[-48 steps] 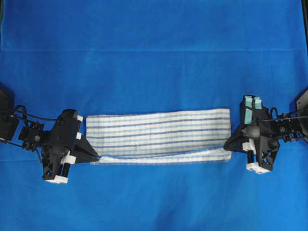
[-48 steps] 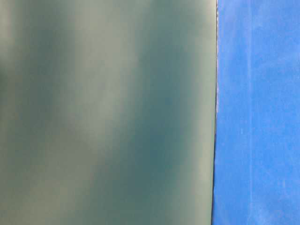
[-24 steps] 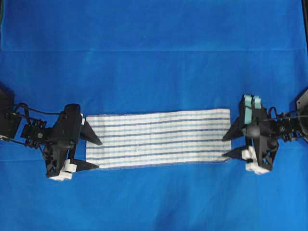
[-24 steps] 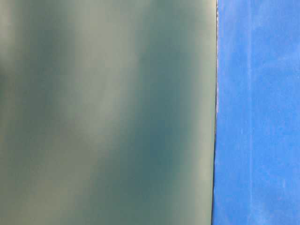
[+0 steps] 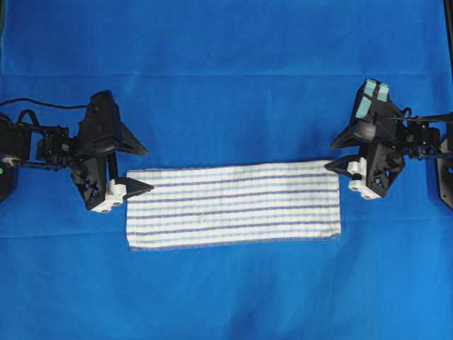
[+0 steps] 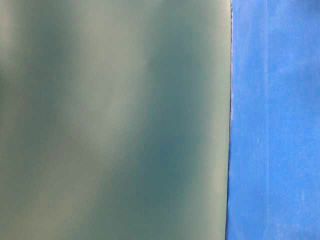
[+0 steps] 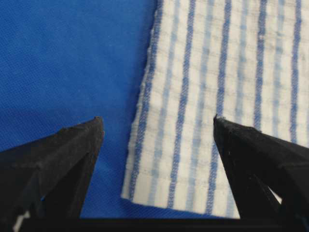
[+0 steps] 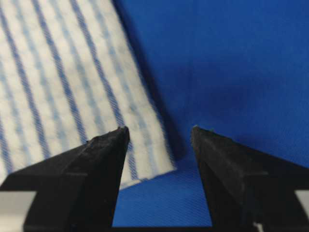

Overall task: Fold the blue towel.
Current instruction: 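Release the corners and lift both grippers off the towel, then grasp the left and right ends of the folded strip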

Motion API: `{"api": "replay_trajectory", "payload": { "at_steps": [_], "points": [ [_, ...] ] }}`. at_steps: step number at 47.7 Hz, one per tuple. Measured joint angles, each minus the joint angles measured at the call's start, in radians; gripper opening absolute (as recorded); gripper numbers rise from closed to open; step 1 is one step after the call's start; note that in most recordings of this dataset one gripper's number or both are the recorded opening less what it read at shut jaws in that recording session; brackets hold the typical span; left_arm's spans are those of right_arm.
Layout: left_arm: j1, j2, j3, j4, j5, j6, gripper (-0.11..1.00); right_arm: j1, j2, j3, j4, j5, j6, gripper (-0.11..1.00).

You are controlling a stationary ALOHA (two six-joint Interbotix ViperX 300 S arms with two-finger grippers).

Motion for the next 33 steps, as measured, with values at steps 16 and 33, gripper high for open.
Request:
{"api": "replay_trajectory", "payload": {
  "at_steps": [16,33],
  "points": [
    [0.029,0.041,0.018,0.0,-0.002,0.029,0.85,-0.011,0.112,-0.002,-0.005,-0.031,0.0,0.59],
    [0.051,0.081,0.018,0.002,0.031,0.026,0.67,-0.012,0.143,0.0,-0.005,-0.064,0.0,0.55]
  ]
}}
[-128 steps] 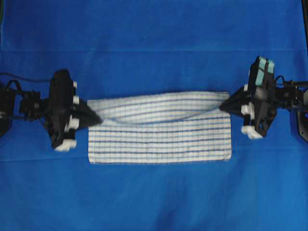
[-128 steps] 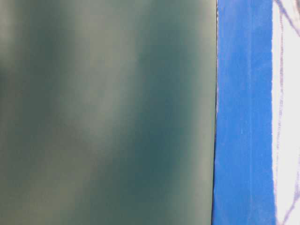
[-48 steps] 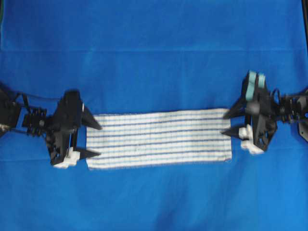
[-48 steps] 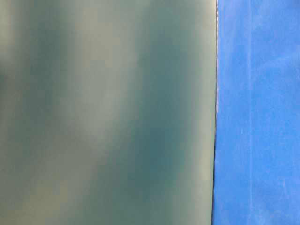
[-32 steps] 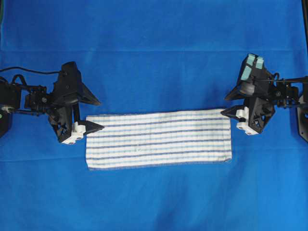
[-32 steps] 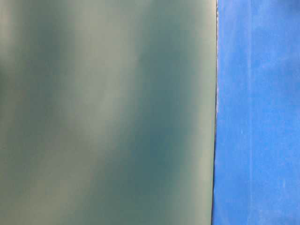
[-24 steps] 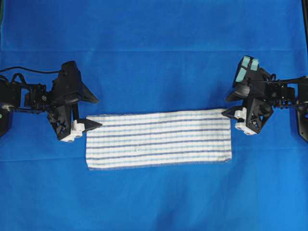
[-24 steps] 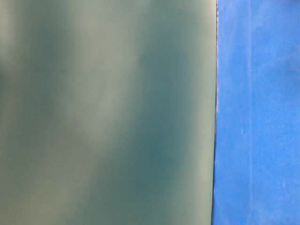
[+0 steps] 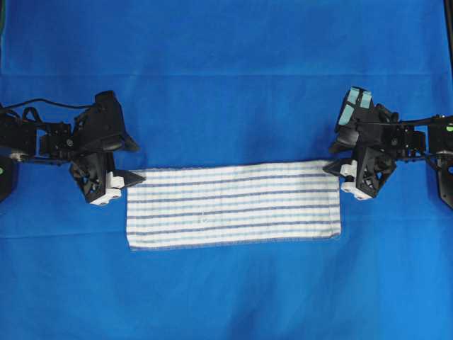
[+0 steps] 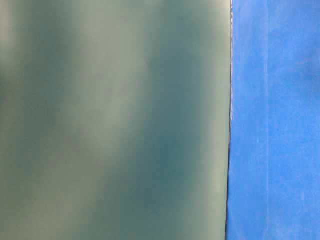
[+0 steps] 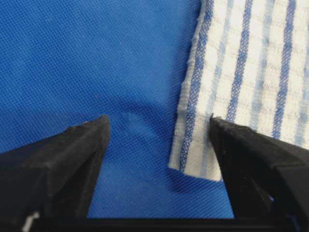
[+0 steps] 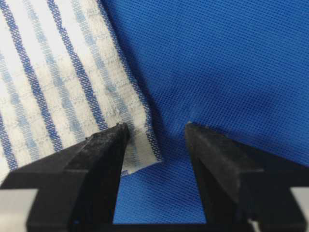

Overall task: Fold the blue towel.
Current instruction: 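Grasp the left and right ends of the folded strip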

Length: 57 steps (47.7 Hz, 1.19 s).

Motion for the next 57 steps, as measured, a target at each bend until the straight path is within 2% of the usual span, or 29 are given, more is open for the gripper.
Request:
{"api": "replay_trajectory", "payload": {
  "at_steps": [4,10,13,21,34,40,49,57],
  "points": [
    [-0.002,0.0,-0.005,-0.002,0.023,-0.005,0.44,0.0,-0.002,0.0,-0.002,0.0,0.0,0.45],
    [-0.029,0.003,-0.015,0.0,0.055,-0.002,0.14,0.002,-0.002,0.0,-0.002,0.0,0.0,0.13],
    [-0.048,0.005,-0.023,-0.002,0.066,-0.002,0.02,0.005,0.0,-0.002,0.0,0.0,0.0,0.05],
    [-0.067,0.008,-0.031,0.0,0.075,0.0,0.02,0.006,0.0,-0.002,-0.002,-0.002,0.0,0.05],
    [-0.058,-0.023,-0.034,0.0,0.121,0.006,0.02,0.008,-0.015,-0.011,0.0,0.009,0.0,0.05],
    [-0.048,-0.101,-0.049,0.0,0.175,0.006,0.02,0.008,-0.087,-0.031,-0.002,0.067,0.002,0.05],
    [-0.048,-0.25,-0.084,0.0,0.287,-0.002,0.02,0.008,-0.252,-0.074,-0.002,0.219,0.002,0.05],
    [-0.048,-0.351,-0.087,0.0,0.316,-0.003,0.02,0.008,-0.376,-0.086,-0.002,0.291,0.002,0.05]
  ]
}}
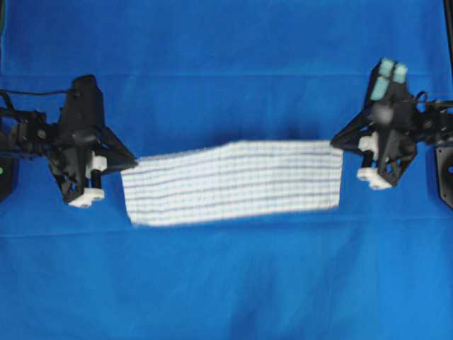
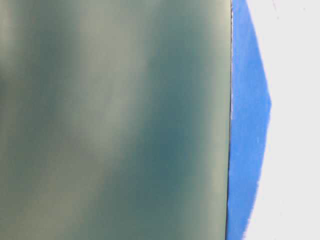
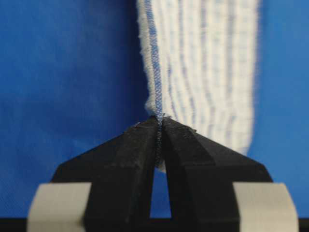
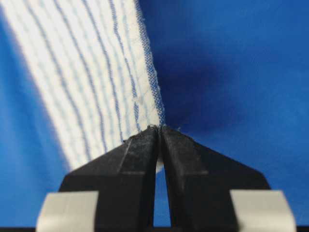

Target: Fold the blue towel.

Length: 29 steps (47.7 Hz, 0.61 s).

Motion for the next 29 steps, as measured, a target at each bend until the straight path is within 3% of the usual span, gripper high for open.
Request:
{"api": "replay_trajectory", "payload": {
  "at_steps": [16,29],
  "points": [
    [0.0,-0.008,0.002,0.0,-0.035,-0.015,0.02,-0.031,-0.041,0.0,-0.006,-0.014,0.0,0.05],
    [-0.074,0.078,-0.063,0.0,-0.169,-0.012,0.02,-0.198,-0.015,-0.02,-0.052,-0.04,0.0,0.05]
  ]
}}
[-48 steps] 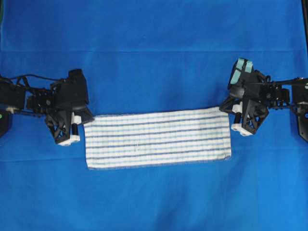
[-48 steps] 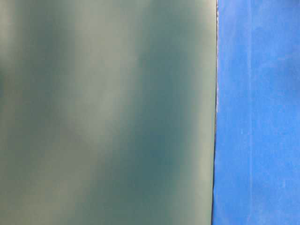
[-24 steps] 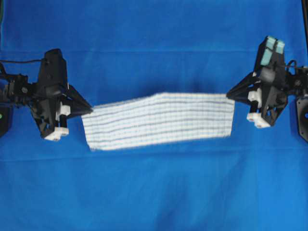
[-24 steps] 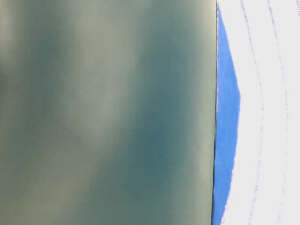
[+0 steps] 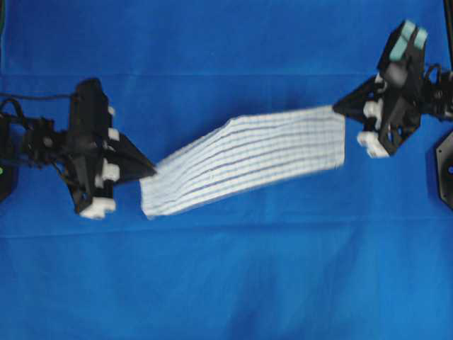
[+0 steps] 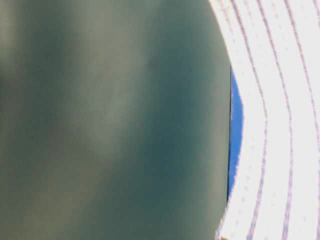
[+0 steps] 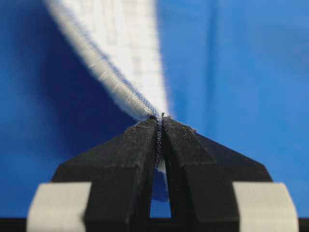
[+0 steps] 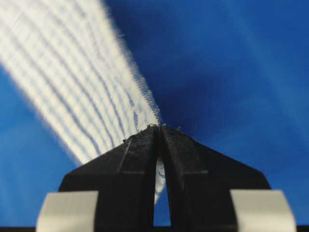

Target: Fold the blue towel.

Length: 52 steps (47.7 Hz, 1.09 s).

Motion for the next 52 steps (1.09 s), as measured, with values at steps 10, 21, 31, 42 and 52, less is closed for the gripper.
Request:
{"api": "replay_trajectory", "payload": {
  "at_steps": [10,21,31,42,52],
  "points": [
    [-0.051,0.117,-0.12,0.0,-0.021,0.008,0.02,-0.138,0.026,-0.048,-0.057,-0.04,0.0,0.05],
    [-0.098,0.256,-0.302,0.0,-0.023,0.043,0.02,-0.244,0.091,-0.104,-0.087,-0.1,-0.002,0.05],
    [-0.109,0.362,-0.44,0.0,-0.023,0.086,0.02,-0.282,0.173,-0.175,-0.121,-0.132,-0.002,0.05],
    [-0.109,0.462,-0.568,0.0,-0.011,0.107,0.02,-0.287,0.265,-0.273,-0.152,-0.15,-0.003,0.05],
    [-0.109,0.517,-0.649,0.0,-0.003,0.129,0.02,-0.285,0.296,-0.308,-0.161,-0.15,-0.003,0.05]
  ]
}}
